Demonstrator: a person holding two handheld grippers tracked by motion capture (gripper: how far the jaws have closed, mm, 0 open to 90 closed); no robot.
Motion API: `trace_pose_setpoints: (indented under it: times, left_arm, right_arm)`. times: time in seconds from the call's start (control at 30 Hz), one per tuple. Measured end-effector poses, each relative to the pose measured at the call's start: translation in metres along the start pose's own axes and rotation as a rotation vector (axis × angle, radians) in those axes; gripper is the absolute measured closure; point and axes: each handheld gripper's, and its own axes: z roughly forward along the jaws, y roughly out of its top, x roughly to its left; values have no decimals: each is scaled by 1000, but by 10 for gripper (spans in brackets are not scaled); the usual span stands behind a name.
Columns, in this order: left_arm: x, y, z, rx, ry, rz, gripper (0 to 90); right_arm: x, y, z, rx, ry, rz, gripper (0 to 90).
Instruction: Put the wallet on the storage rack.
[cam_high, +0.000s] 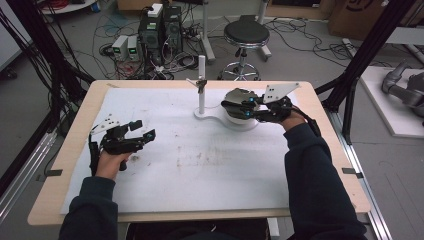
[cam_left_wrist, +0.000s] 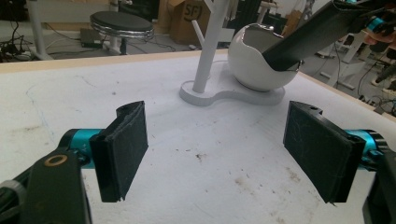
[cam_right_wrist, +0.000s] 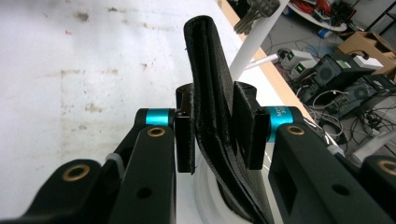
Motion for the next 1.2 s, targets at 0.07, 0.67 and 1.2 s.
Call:
trace_pose_setpoints:
  times: [0.07, 0.67, 1.2]
  left_arm:
    - [1, 0, -1, -4, -1, -2, 218]
    - [1, 0, 1, -1, -20, -10, 218]
    - [1, 0, 1, -9, -23, -21, 219]
  right_arm:
    - [2, 0, 0, 25, -6, -13, 706]
    - [19, -29, 4, 28, -39, 113, 505]
    - [25, -20, 0, 134, -119, -73, 693]
